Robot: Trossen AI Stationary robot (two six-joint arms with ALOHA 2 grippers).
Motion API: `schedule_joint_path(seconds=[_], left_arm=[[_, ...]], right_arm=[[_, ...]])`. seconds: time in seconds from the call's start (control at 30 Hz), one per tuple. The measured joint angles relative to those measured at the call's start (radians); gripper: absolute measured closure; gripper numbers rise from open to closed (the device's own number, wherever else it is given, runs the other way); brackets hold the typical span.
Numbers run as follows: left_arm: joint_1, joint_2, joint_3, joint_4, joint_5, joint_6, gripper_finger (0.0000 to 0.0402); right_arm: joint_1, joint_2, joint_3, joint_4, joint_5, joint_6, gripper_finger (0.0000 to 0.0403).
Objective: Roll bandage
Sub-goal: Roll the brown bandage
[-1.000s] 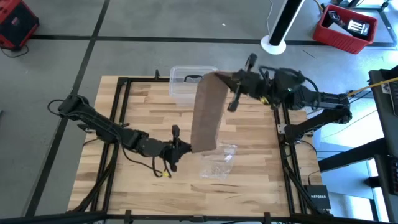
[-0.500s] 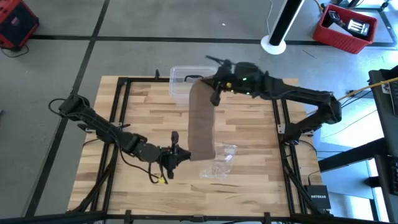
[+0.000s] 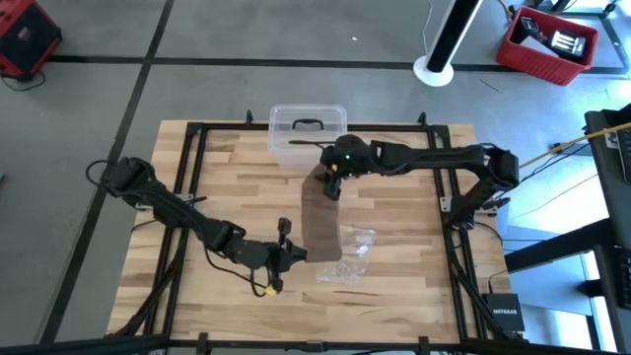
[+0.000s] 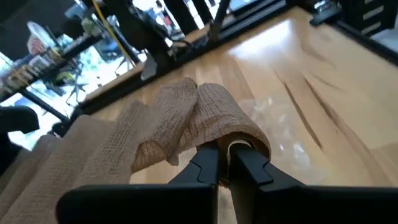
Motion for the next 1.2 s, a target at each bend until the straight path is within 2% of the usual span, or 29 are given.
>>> schedule_joint_path(seconds=[0.2, 0.33, 0.43, 0.57, 1.0, 1.2], left_arm=[[0.018, 0.07, 0.0, -0.005, -0.027, -0.093, 0.0392], [0.023, 0.085, 0.0, -0.002, -0.029, -0.13, 0.0395], [0.026, 0.086, 0.0, -0.004, -0.031, -0.159, 0.0396], [0.03, 0.085, 0.0, 0.001, -0.031, -0.171, 0.0396], [0.03, 0.083, 0.0, -0.004, -0.031, -0.175, 0.0396], [0.03, 0.083, 0.001, -0.002, -0.031, -0.209, 0.0393]], right_arm=[[0.002, 0.014, -0.002, -0.035, 0.002, -0.018, 0.0151], [0.002, 0.012, 0.001, -0.051, -0.004, -0.017, 0.0126], [0.002, 0.01, 0.003, -0.054, -0.079, 0.0, 0.0108], [0.002, 0.008, 0.004, -0.072, -0.094, 0.006, 0.0088], [0.002, -0.065, 0.204, -0.35, -0.094, -0.067, 0.0083], [0.002, -0.083, 0.219, -0.387, -0.085, -0.106, 0.0083]])
